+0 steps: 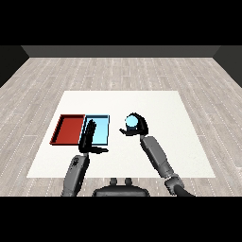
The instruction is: Pick the blue can and put it in the blue box
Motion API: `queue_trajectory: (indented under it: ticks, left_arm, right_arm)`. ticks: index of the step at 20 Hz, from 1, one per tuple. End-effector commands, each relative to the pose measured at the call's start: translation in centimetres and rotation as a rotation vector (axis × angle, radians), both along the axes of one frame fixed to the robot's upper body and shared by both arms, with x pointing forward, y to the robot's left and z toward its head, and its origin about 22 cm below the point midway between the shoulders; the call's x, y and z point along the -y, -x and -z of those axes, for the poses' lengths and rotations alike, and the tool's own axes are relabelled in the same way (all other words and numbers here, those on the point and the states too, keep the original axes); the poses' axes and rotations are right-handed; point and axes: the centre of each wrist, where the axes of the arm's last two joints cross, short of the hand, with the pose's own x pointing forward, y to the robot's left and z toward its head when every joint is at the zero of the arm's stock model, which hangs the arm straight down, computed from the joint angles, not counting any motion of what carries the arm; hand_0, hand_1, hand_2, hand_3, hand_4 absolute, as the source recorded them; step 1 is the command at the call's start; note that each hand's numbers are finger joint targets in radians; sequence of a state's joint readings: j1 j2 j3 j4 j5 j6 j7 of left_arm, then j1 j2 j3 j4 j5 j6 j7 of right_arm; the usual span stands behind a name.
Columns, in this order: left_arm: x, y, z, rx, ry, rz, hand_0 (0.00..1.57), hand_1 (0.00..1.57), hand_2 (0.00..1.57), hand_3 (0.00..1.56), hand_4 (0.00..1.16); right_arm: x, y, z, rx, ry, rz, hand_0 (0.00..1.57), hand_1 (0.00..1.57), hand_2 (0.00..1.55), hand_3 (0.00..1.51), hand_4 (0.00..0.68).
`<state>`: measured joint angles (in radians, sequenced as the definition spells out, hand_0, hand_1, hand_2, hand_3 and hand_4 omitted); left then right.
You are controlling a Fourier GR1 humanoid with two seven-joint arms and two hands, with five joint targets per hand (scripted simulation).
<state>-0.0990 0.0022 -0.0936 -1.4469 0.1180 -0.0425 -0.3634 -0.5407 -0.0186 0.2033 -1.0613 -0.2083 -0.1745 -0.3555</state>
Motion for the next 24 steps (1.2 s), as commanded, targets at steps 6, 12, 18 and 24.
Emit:
queue_trajectory:
  ticks: [6, 12, 18, 24]
  left_arm:
    - [2.5, -3.0, -0.7, -0.024, -0.013, 0.058, 0.0, 0.0, 0.0, 0.0, 0.0]
    - [5.4, -1.6, -1.1, -0.032, -0.063, 0.046, 0.0, 0.0, 0.0, 0.0, 0.0]
    - [7.9, -2.4, 2.7, -0.101, -0.073, 0.06, 0.0, 0.0, 0.0, 0.0, 0.0]
    - [8.5, -2.9, 3.7, -0.135, -0.1, 0.075, 0.0, 0.0, 0.0, 0.0, 0.0]
  right_arm:
    - [-0.9, 0.9, -0.9, 0.025, -0.015, -0.007, 1.42, 1.42, 1.43, 1.4, 0.652]
    - [-1.0, 3.0, -1.2, 0.036, 0.009, -0.031, 1.42, 1.42, 1.44, 1.41, 0.661]
    - [-2.0, 1.8, -1.4, 0.039, -0.007, -0.078, 1.41, 1.41, 1.45, 1.42, 0.663]
    - [-3.8, 2.5, -2.5, 0.075, -0.003, -0.109, 1.4, 1.4, 1.44, 1.4, 0.674]
